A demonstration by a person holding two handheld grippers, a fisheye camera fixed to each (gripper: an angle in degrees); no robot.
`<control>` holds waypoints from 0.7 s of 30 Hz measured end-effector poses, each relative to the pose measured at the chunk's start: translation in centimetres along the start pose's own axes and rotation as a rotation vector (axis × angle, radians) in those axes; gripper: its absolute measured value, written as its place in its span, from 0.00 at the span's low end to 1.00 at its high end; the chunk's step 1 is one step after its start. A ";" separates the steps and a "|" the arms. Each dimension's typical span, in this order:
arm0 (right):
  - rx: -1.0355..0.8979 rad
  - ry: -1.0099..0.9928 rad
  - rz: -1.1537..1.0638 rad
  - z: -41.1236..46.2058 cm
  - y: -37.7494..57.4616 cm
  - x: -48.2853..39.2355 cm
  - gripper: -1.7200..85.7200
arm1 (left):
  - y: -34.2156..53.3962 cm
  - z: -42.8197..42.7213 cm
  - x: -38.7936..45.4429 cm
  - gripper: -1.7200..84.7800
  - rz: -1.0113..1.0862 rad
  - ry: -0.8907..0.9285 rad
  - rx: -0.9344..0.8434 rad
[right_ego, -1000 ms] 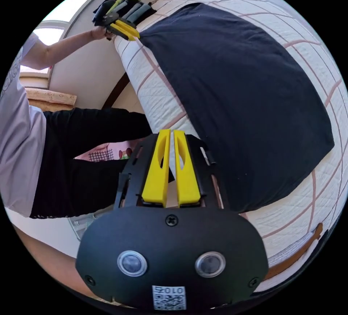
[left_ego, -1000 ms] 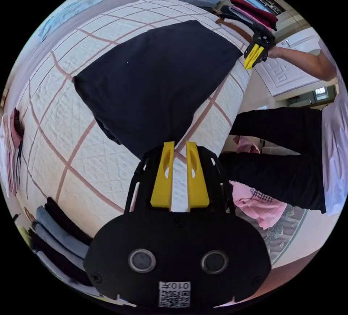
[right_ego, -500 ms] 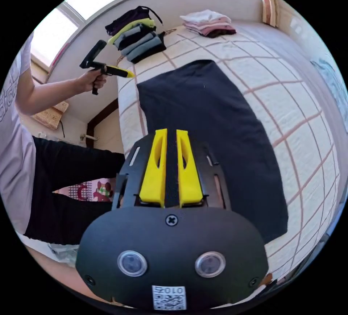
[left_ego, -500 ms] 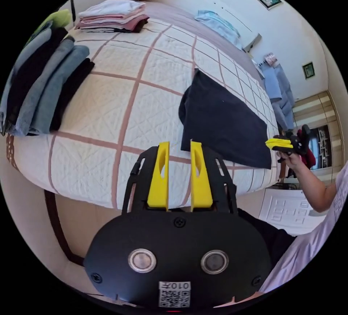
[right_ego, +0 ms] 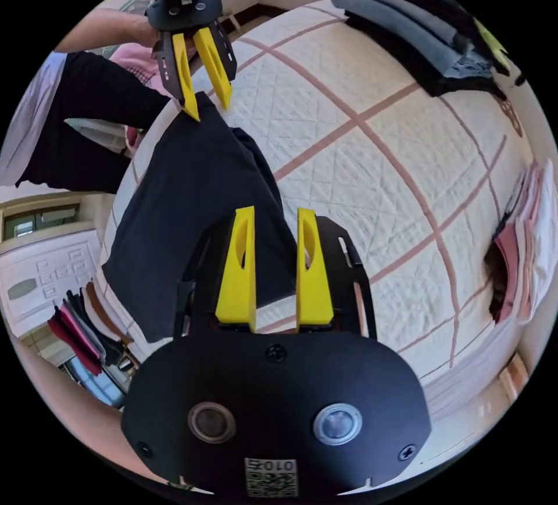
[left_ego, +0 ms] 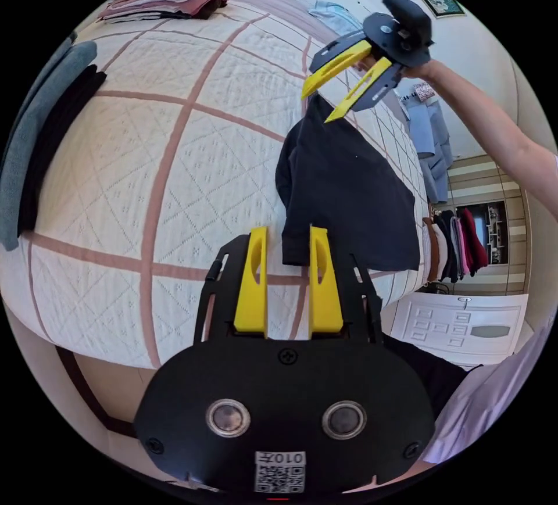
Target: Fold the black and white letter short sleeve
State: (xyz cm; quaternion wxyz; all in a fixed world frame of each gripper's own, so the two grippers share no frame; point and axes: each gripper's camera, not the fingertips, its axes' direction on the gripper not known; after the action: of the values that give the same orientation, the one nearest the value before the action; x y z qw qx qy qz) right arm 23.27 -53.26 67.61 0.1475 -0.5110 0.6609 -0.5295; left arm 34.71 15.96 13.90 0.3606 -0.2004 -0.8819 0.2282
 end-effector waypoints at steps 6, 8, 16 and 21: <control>-0.187 -0.120 -0.061 1.5 -3.3 3.0 0.12 | -0.3 2.2 1.2 0.13 0.048 0.025 -0.068; -0.193 -0.109 -0.058 1.3 -3.9 3.0 0.11 | 0.2 2.7 1.7 0.13 0.031 0.029 -0.044; -0.125 0.046 0.005 -0.2 -3.8 0.2 0.08 | 2.2 4.7 5.7 0.11 0.034 0.007 -0.050; -0.061 0.048 0.072 -1.0 -1.9 -3.3 0.05 | 3.3 5.8 7.4 0.09 -0.040 -0.004 -0.015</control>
State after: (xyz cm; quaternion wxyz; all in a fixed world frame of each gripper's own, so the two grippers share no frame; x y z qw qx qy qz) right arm 24.94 -49.83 68.48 0.1351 -0.4783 0.6981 -0.5155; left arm 26.27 20.95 12.47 0.3617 -0.1849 -0.8882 0.2144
